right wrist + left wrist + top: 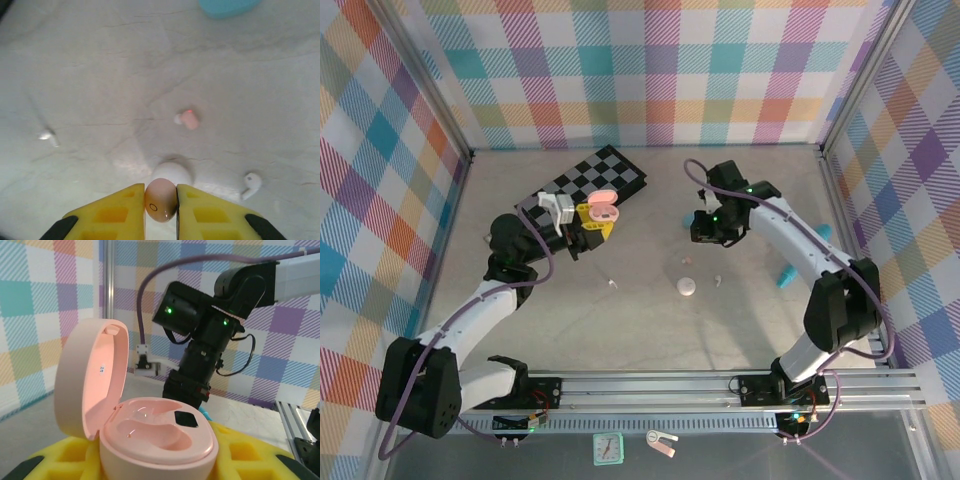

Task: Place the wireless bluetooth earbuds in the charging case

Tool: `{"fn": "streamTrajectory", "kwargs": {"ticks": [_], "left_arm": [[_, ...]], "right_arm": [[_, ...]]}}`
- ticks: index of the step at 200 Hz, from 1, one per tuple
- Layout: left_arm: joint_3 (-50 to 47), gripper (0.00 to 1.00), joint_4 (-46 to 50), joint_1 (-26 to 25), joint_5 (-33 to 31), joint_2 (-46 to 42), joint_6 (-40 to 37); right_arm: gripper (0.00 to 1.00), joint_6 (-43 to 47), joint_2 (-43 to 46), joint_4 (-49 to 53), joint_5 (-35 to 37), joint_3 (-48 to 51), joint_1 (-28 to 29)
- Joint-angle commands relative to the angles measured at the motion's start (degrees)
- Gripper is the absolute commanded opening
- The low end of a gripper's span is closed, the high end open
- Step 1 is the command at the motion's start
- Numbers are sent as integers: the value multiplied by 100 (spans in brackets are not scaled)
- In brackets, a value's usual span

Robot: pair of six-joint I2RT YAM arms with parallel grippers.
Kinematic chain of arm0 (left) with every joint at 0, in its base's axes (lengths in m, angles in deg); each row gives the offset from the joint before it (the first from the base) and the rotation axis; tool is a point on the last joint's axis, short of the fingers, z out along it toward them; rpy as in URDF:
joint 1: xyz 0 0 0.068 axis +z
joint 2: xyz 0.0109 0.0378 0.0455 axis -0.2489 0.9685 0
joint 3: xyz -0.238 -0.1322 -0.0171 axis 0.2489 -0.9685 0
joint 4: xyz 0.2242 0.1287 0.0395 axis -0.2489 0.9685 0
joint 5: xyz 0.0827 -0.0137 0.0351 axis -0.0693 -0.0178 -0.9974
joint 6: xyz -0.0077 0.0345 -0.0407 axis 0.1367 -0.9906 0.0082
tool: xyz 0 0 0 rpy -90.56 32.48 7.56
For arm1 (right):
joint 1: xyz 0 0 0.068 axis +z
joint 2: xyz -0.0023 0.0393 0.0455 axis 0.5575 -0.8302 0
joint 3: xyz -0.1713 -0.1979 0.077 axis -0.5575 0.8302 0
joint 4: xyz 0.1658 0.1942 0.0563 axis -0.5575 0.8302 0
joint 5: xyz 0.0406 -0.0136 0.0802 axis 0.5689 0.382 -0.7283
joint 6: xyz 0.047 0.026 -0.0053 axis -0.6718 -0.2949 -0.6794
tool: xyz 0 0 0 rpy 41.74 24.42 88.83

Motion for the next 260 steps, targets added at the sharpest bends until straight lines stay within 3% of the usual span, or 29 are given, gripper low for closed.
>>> {"fn": "streamTrajectory", "kwargs": {"ticks": [1, 73, 183, 260], "left_arm": [[219, 31, -62, -158, -43, 133, -210], [472, 31, -242, -548, -88, 698, -332], [547, 30, -589, -816, 240, 867, -259], [606, 30, -456, -842, 473, 783, -341]], "right_arm": [[20, -196, 337, -161, -1034, 55, -30], [20, -436, 884, -313, -2290, -269, 8], [21, -201, 823, -284, -2654, -1442, 813], [21, -268, 597, -504, -2866, -1613, 922]]}}
